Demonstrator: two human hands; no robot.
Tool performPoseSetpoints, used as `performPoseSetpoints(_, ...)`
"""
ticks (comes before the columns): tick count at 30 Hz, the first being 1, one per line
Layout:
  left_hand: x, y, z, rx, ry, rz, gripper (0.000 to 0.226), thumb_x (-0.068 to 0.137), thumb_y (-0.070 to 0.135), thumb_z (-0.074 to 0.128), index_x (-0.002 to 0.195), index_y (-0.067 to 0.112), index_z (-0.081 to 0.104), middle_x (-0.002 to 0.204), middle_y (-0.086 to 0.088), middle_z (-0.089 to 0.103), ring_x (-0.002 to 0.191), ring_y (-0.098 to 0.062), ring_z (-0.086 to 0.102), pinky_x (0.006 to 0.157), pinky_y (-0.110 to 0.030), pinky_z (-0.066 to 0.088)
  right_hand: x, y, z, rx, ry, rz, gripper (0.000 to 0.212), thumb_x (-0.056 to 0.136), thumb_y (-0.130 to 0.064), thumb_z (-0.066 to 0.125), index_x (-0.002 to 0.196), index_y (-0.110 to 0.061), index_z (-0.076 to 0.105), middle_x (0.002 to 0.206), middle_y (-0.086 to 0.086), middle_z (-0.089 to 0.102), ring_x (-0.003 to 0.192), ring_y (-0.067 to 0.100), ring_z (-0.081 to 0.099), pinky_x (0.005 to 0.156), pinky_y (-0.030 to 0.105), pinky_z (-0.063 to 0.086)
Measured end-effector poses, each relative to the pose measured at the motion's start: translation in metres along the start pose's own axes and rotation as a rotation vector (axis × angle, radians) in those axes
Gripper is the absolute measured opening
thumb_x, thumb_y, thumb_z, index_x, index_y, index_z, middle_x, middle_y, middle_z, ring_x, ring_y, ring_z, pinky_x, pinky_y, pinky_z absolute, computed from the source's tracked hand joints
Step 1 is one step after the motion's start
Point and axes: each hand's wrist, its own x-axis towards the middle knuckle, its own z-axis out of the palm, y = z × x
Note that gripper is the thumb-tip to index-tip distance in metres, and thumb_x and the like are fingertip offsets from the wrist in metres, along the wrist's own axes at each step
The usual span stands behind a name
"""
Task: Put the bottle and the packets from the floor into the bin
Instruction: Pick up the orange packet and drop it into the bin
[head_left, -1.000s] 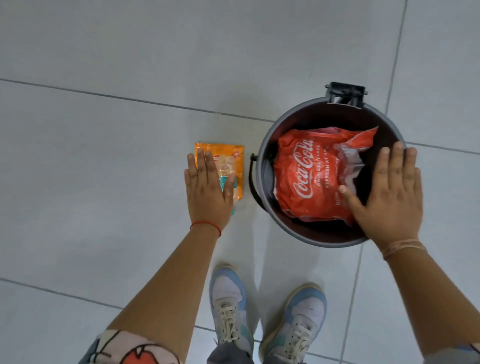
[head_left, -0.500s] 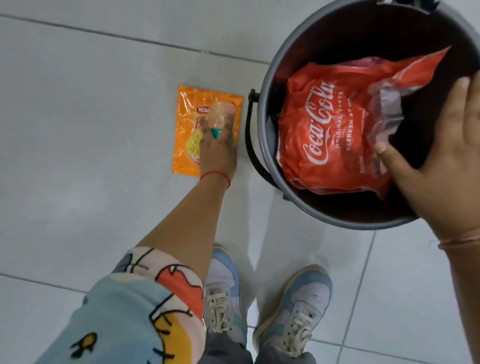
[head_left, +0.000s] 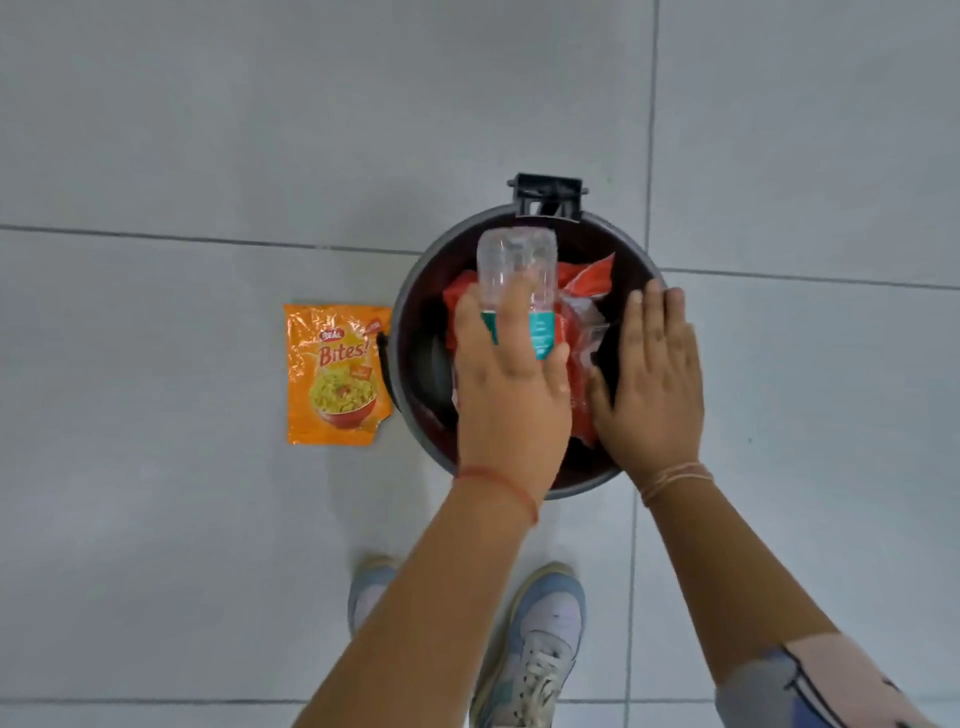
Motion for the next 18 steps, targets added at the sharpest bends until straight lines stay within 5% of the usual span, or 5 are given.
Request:
performPoseSetpoints(8, 0.056, -0.084, 0.088, 0.321, -0.367, -0.397, 0.054, 0.094, 0.01, 0.037, 0.142, 0.024, 0.015, 0.153, -0.018, -0.002, 0.132, -0.04, 0.022, 0.111, -0.046, 0.022, 0.0, 0.002, 0.003, 0.004, 0.021, -0.008, 0.066, 0.084, -0.007, 0.053, 0.143, 0.002, 0.023, 0.153, 0.021, 0.024, 0.143, 0.035, 0.017, 0.115, 0.039, 0.011)
performPoseSetpoints(15, 0.047, -0.081, 0.074, 0.426, -0.481, -0.385, 0.051, 0.093, 0.011, 0.036, 0.139, 0.03, 0.021, 0.154, -0.012, -0.014, 0.137, -0.038, 0.011, 0.114, -0.043, 0.014, -0.001, 0.003, 0.003, 0.004, 0.011, -0.01, 0.066, 0.085, -0.008, 0.053, 0.143, 0.002, 0.024, 0.153, 0.021, 0.023, 0.143, 0.035, 0.016, 0.115, 0.039, 0.01)
performPoseSetpoints(18, 0.025, -0.062, 0.039, 0.3, -0.295, -0.151, 0.043, 0.09, 0.013, 0.046, 0.132, 0.017, 0.036, 0.154, -0.017, 0.009, 0.141, -0.037, 0.009, 0.116, -0.044, 0.014, -0.001, 0.003, 0.001, 0.016, -0.019, -0.02, 0.065, 0.085, -0.012, 0.051, 0.142, 0.004, 0.024, 0.152, 0.024, 0.024, 0.142, 0.038, 0.016, 0.115, 0.045, 0.014)
